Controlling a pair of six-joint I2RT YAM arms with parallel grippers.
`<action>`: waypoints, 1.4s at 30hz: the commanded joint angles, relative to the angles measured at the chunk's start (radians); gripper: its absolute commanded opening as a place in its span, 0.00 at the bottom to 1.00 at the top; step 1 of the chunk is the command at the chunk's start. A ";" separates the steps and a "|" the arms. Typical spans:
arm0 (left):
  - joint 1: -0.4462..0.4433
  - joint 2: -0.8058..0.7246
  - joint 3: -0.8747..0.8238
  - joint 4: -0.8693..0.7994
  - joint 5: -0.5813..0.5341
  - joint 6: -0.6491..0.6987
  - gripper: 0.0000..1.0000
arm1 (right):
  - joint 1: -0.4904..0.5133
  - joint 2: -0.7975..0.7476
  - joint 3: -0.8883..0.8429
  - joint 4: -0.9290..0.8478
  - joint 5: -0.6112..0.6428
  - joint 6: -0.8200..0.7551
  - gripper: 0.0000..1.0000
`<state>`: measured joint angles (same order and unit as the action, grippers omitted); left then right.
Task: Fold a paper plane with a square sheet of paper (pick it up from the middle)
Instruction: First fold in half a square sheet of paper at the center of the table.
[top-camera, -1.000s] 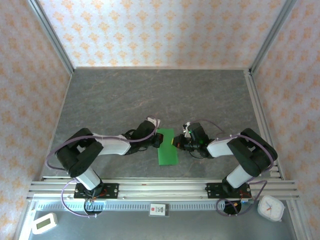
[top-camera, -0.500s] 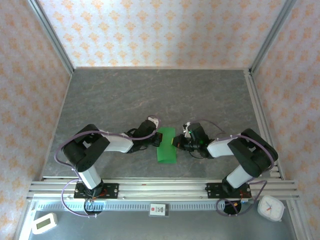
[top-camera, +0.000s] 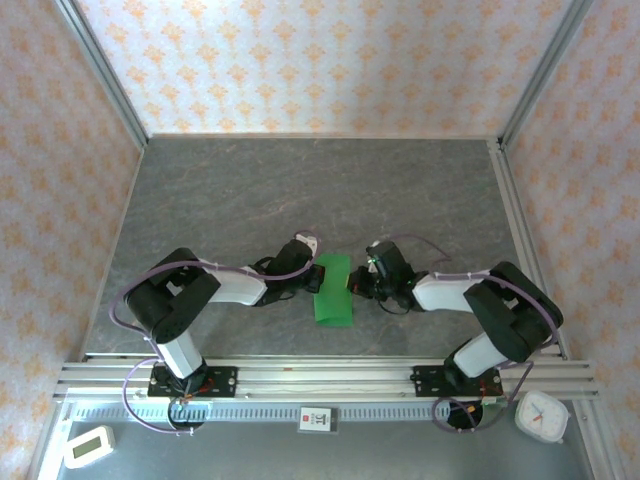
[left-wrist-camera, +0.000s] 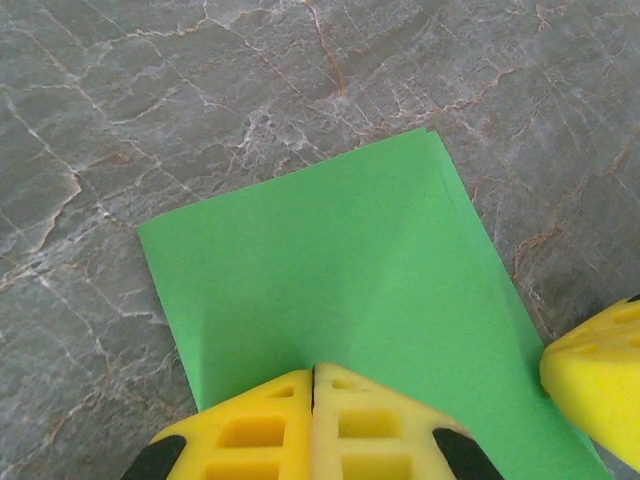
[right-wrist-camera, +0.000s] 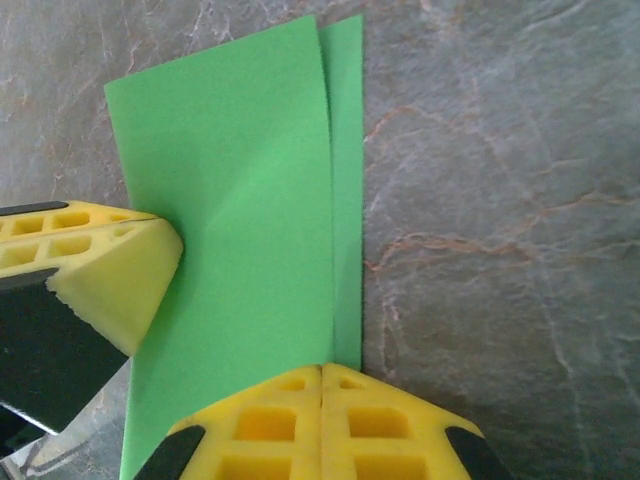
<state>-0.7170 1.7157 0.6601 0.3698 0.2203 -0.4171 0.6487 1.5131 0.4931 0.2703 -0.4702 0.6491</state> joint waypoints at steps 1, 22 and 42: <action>0.008 0.025 -0.007 0.006 -0.027 0.006 0.00 | 0.043 -0.024 0.034 -0.039 0.030 -0.012 0.00; 0.009 0.068 -0.014 0.021 -0.021 -0.006 0.00 | 0.232 0.018 0.064 0.161 0.031 0.083 0.00; 0.019 0.094 -0.010 0.025 -0.009 -0.014 0.00 | 0.249 0.118 -0.053 0.100 0.061 0.048 0.00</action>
<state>-0.7067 1.7630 0.6598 0.4679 0.2226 -0.4210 0.8936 1.6295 0.4931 0.4919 -0.4324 0.7254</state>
